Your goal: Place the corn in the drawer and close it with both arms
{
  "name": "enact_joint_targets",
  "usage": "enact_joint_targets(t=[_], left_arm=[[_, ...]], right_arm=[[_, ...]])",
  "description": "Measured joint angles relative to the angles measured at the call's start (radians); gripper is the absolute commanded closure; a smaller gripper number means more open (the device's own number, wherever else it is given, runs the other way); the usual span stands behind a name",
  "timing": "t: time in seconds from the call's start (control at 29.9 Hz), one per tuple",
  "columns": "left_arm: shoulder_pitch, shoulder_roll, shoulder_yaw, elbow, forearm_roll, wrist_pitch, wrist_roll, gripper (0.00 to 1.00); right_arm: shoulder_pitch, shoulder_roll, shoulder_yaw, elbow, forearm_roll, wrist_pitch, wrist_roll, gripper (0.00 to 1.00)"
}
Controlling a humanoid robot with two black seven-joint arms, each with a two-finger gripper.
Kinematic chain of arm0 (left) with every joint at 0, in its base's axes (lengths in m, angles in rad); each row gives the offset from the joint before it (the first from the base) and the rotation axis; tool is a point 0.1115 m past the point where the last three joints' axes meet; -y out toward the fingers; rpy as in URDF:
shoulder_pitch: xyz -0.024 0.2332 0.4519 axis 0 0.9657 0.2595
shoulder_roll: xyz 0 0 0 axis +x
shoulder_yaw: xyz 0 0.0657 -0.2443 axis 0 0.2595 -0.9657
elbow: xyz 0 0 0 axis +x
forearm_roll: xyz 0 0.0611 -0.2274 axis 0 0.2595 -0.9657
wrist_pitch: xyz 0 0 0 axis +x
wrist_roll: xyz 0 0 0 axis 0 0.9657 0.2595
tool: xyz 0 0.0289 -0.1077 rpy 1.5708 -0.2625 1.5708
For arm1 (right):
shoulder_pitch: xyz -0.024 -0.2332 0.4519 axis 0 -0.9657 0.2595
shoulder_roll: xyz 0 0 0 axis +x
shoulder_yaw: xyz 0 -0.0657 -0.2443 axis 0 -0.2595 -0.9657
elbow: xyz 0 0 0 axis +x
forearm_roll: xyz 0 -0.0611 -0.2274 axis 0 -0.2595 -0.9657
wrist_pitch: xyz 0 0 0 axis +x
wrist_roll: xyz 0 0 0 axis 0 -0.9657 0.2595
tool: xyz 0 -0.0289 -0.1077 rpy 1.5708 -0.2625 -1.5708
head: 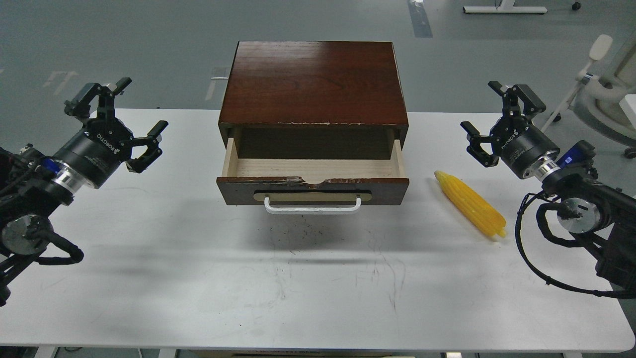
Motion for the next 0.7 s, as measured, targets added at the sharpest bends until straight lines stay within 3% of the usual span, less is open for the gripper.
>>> enact_joint_targets(t=[0.7], left_arm=[[-0.015,0.028,-0.002,0.005,0.002,0.000,0.000,0.01]], right_arm=[[0.044,-0.024,-0.021,0.040,-0.034,0.011,0.000,0.00]])
